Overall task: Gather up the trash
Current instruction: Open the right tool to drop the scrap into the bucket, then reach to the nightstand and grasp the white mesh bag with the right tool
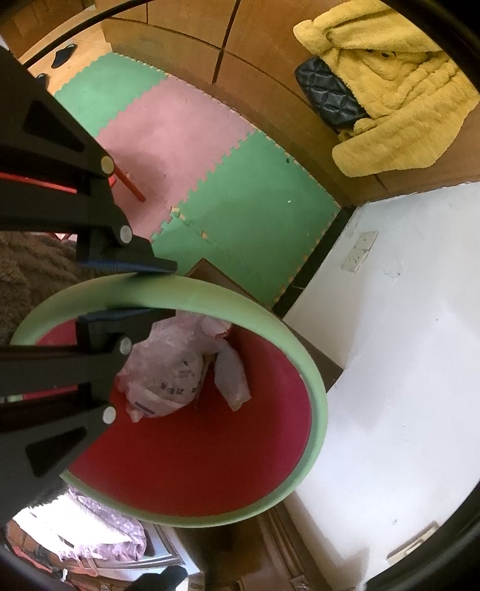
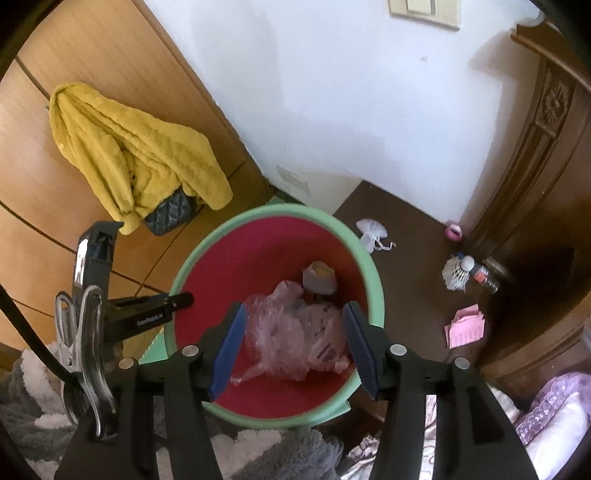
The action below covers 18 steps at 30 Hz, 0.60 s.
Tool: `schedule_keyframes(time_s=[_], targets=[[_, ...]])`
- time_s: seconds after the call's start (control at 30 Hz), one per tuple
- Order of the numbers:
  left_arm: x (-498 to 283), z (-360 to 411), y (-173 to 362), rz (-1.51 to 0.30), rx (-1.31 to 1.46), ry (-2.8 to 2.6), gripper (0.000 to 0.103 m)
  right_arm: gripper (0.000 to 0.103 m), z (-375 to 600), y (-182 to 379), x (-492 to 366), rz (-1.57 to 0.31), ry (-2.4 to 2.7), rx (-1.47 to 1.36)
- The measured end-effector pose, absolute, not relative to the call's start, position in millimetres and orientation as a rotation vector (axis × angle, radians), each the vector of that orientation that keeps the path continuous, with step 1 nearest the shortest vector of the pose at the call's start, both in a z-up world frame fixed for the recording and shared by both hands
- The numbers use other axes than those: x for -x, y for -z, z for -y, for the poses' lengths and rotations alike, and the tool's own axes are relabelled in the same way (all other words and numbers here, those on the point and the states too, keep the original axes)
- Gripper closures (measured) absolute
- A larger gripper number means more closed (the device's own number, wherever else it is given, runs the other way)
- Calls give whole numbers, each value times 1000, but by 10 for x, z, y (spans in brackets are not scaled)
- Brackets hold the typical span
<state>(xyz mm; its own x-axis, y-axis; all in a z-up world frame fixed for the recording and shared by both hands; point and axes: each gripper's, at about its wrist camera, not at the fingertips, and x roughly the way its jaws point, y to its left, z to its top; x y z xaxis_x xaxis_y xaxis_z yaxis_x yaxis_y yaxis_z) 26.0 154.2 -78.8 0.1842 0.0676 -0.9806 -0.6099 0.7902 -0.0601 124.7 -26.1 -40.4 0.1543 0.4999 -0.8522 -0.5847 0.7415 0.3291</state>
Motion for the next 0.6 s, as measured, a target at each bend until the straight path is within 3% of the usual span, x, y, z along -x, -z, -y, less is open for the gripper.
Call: schedule_keyframes(time_s=[0.6], targets=[[-267,-1526,785,-1314,473,-497,86,47,467,584,-1434,-1254,-648,66]])
